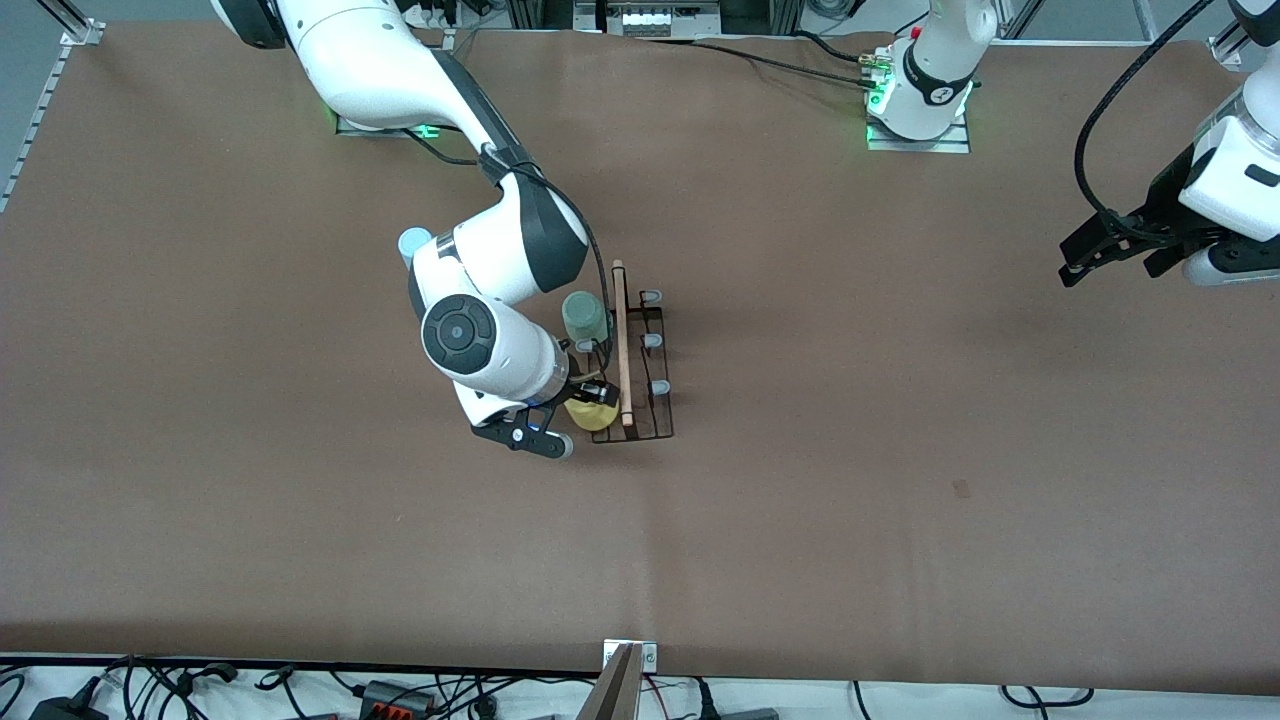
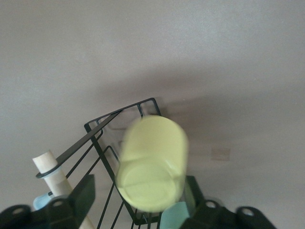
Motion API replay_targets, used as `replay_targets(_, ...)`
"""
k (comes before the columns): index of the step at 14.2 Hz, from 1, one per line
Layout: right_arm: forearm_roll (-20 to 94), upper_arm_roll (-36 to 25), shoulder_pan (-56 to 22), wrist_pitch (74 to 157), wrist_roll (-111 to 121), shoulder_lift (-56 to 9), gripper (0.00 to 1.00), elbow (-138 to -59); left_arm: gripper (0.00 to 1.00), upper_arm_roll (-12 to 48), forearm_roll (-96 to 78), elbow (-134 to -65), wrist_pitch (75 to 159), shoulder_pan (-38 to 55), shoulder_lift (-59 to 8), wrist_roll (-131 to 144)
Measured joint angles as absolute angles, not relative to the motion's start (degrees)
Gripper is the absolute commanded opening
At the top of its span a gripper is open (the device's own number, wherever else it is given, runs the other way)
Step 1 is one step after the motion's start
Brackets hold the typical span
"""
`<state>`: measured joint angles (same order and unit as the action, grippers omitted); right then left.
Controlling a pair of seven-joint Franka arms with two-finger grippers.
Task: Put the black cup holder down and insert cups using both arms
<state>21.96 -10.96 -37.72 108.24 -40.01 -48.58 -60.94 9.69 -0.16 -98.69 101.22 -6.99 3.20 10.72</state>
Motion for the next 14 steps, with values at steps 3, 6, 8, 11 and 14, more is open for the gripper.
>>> replay_targets(3,21.93,-12.7,-37.32,106.0,-40.13,-47.53,1.0,-60.28,1.0,9.69,-0.16,-98.69,101.22,-6.99,3.2,10.72)
replay_targets(6,21.05,-17.4,-36.88,100.47,-39.1,-43.46,1.0,-59.76,1.0,9.69,-0.16,-98.68,101.22,-6.99,3.19,10.72)
replay_targets(8,19.67,-21.14,-36.5,96.46,-34.27,-40.04,1.0,-59.64,1.0,9.69,-0.16,-98.67,101.22,-6.99,3.15,10.72)
replay_targets(11,19.03,-27.55,-35.53,90.22,-27.3,-36.49,1.0,-59.66,1.0,9.69,-0.16,-98.66,101.22,-7.0,3.15,10.72)
replay_targets(14,19.01,-31.64,-34.15,87.21,-20.14,-34.44,1.0,-59.7,1.0,9.69,-0.16,-98.65,101.22,-7.03,3.14,10.72)
